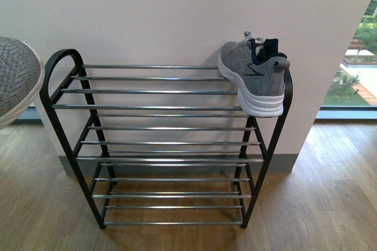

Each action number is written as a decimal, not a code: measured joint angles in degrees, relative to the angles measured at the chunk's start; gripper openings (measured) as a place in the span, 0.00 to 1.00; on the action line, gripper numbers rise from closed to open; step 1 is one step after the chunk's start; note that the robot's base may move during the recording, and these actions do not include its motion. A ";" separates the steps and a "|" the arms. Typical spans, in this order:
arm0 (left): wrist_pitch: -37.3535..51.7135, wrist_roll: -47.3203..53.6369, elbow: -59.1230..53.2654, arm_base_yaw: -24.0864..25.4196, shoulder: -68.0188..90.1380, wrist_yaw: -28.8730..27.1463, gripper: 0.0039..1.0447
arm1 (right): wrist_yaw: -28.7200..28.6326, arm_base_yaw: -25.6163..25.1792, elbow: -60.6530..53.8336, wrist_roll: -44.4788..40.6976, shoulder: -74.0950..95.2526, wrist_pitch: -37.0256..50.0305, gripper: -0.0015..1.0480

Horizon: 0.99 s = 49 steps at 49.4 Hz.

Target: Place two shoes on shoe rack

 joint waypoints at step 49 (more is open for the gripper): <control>-21.97 -48.74 26.23 2.91 22.47 19.71 0.01 | 0.17 0.09 0.00 -0.09 -0.09 -0.11 0.91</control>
